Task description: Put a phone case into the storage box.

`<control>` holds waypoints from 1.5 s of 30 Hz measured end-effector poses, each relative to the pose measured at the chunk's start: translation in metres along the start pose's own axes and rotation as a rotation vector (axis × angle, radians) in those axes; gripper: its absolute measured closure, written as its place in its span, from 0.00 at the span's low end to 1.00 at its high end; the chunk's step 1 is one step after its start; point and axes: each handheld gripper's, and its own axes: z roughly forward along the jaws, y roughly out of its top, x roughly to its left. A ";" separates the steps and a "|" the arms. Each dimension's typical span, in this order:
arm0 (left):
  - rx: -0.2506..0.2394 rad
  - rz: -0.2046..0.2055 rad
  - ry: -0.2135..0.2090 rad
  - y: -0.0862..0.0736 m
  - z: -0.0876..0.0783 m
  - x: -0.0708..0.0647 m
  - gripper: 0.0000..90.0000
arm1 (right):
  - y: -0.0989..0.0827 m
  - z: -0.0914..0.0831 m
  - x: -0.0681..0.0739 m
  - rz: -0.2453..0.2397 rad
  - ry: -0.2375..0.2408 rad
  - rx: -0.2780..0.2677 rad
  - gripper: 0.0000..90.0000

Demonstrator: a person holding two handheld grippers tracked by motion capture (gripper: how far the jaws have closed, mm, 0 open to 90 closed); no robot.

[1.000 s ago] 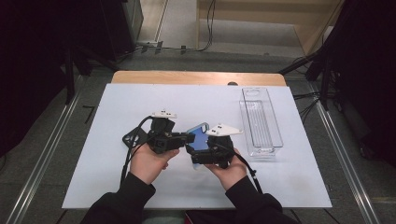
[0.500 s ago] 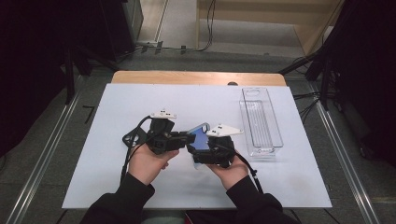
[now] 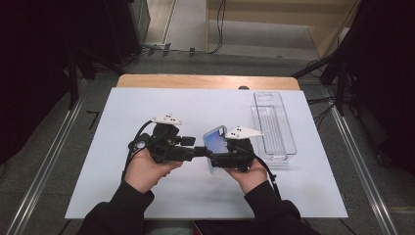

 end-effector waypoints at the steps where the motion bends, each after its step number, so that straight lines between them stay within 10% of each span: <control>1: 0.006 0.017 -0.011 -0.001 0.001 0.001 0.42 | 0.000 0.000 -0.001 0.002 0.017 0.009 0.17; 17: 0.062 0.159 -0.081 -0.044 0.010 0.029 0.37 | 0.003 -0.008 -0.007 -0.056 0.107 0.022 0.17; 45: 0.070 0.112 0.000 -0.097 -0.005 0.049 0.36 | 0.022 -0.037 -0.028 -0.023 0.160 0.019 0.17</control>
